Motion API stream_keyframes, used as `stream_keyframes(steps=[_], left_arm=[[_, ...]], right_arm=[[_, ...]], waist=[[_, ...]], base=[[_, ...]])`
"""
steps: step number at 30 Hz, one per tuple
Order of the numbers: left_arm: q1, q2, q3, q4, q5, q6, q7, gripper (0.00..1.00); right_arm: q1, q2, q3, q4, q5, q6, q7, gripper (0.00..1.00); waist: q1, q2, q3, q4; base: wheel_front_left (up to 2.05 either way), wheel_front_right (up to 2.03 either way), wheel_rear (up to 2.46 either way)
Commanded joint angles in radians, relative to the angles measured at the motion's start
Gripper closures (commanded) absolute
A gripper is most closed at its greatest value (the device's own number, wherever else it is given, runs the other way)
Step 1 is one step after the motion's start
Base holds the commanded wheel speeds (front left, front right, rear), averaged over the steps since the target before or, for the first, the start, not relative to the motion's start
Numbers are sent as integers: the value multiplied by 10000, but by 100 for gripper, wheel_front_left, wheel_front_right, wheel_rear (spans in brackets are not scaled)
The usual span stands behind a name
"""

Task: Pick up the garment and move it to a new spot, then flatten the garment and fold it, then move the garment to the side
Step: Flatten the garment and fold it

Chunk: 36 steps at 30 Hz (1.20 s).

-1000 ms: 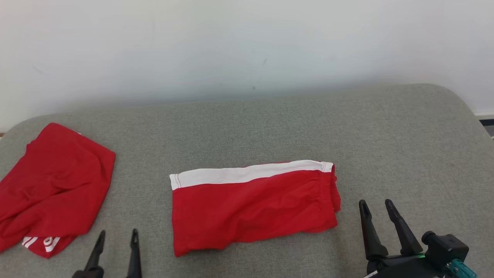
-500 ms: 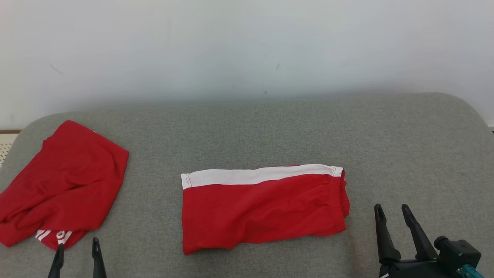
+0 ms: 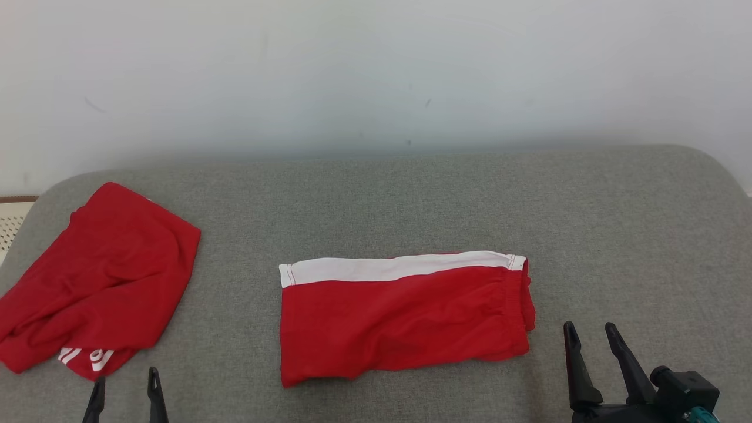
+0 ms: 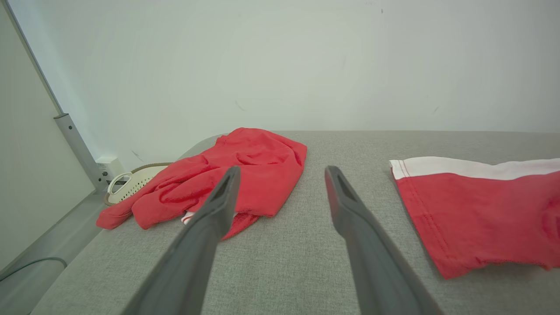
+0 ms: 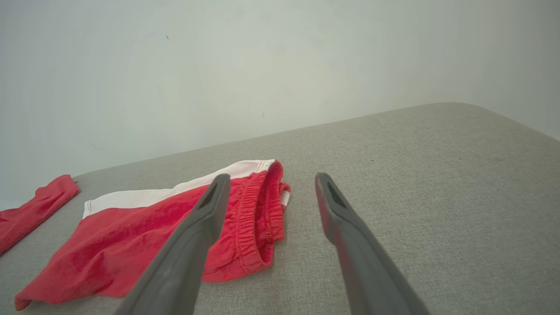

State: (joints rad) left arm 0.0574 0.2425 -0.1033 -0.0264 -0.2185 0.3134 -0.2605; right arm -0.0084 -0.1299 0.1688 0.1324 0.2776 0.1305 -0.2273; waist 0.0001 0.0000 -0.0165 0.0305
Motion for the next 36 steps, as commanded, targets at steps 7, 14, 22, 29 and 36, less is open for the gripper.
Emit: stream_keyframes(steps=[7, 14, 22, 29, 36], left_arm=[[146, -149, 141, 59, 186, -108, -43, 0], [148, -300, 271, 102, 280, -213, -44, 0], [-88, -514, 236, 170, 411, -388, -44, 0], [-383, -796, 184, 436, 474, -641, -44, 0], [-557, -1109, 173, 579, 629, -823, -44, 0]], right_arm=[[110, 30, -41, -87, -135, 5, 111, 0], [-336, 122, 4, -95, -170, 5, 98, 0], [-1775, -77, 76, 1067, -241, 5, 717, 0], [-3158, -205, 84, 3256, -322, 5, 1073, 0], [-4423, -64, -18, 5588, -295, 5, 909, 0]], waist=[[-1, 0, -29, -73], [-1, 0, -32, -113], [-1, 0, 10, 34], [-1, 0, 175, 457], [-1, 0, 473, 777]], base=[[0, 0, 0], [0, 0, 0], [0, 0, 0], [0, 0, 0], [0, 0, 0]])
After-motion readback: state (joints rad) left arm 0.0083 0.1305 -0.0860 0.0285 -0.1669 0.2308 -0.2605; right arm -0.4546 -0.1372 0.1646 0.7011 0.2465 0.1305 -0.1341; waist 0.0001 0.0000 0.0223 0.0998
